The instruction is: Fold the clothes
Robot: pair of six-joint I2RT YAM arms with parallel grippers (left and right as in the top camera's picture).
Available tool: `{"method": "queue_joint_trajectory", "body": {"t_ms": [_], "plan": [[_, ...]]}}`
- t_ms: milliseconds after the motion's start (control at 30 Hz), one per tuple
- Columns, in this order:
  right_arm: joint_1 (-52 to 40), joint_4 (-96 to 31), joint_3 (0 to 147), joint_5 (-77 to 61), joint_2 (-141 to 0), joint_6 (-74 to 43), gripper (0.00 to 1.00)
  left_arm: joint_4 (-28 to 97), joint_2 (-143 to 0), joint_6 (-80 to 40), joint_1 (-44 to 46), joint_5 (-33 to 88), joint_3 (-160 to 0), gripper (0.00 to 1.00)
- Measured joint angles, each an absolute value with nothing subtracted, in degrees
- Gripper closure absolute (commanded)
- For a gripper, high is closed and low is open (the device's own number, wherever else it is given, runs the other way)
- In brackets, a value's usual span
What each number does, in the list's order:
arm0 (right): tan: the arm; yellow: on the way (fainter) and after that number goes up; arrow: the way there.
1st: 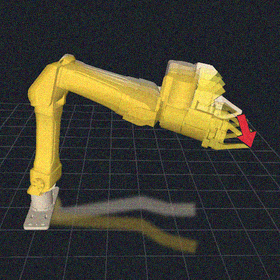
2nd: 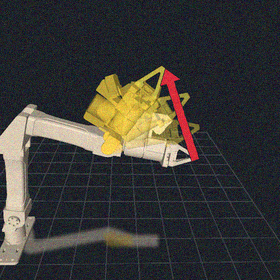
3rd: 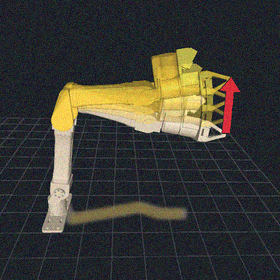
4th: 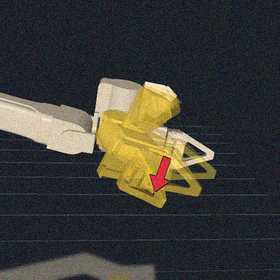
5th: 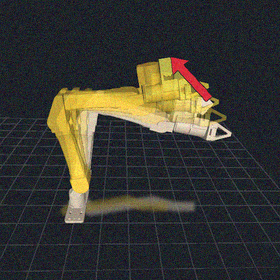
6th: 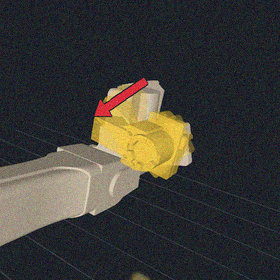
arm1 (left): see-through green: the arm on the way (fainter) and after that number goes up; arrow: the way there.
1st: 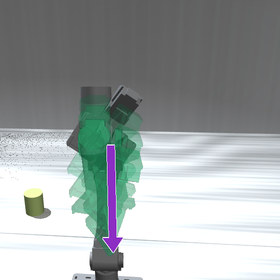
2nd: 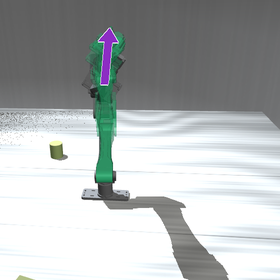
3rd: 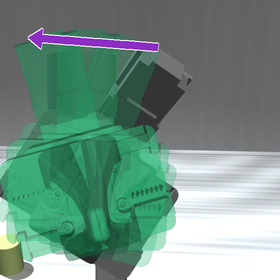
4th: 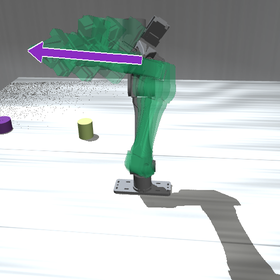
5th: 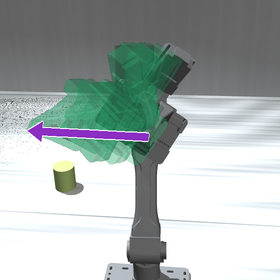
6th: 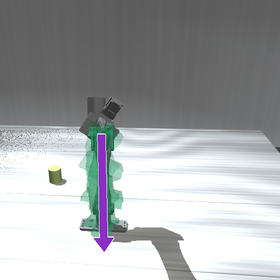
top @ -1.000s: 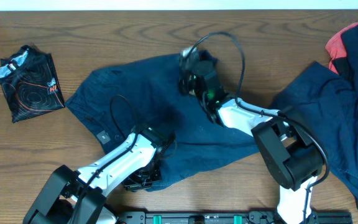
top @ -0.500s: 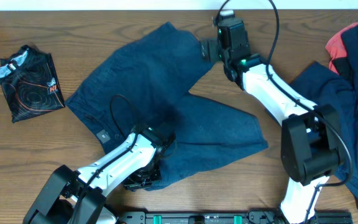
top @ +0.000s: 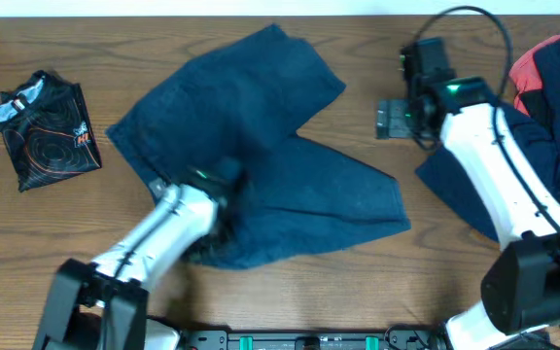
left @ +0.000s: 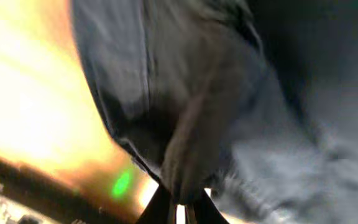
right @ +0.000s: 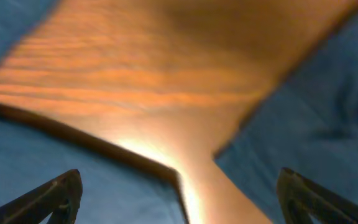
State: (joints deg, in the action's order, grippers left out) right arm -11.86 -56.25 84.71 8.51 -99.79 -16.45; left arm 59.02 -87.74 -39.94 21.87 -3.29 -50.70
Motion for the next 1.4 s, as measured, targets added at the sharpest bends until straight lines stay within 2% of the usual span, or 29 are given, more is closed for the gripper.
{"method": "queue_joint_trajectory", "body": {"t_ms": [200,233,333,400,433,733,900,1133,1400], "plan": [[-8.6,-62.9,84.7,5.5,-99.0,-17.8,0.01,57.9,-87.7,-34.1,6.5,-4.4,-61.8,0.93],[-8.4,-63.7,84.7,4.3,-98.9,-17.8,0.01,58.2,-87.7,-33.3,4.9,-3.9,-62.8,0.88],[-8.2,-66.5,84.7,0.6,-98.8,-17.7,0.01,61.0,-87.7,-31.2,2.2,-1.5,-63.9,0.43],[-8.4,-68.0,84.7,-1.2,-98.8,-17.4,0.01,64.1,-87.7,-30.7,2.0,-0.1,-63.9,0.25],[-8.5,-68.4,84.7,-1.8,-98.8,-17.3,0.01,66.0,-87.7,-30.2,2.0,0.4,-63.9,0.19],[-11.0,-70.8,84.6,-8.6,-98.3,-17.1,0.01,75.4,-87.7,-31.3,2.0,2.7,-63.8,0.17],[-11.2,-68.2,79.3,-15.3,-96.4,-23.7,0.01,68.7,-87.0,-33.6,2.0,6.8,-59.6,0.19],[-14.0,-54.2,59.0,-24.0,-87.2,-35.4,0.01,56.7,-83.8,-38.9,2.0,10.3,-48.5,0.22],[-17.0,-42.6,41.7,-26.7,-76.4,-48.6,0.03,48.9,-77.5,-42.3,2.0,10.5,-43.5,0.22]]}}
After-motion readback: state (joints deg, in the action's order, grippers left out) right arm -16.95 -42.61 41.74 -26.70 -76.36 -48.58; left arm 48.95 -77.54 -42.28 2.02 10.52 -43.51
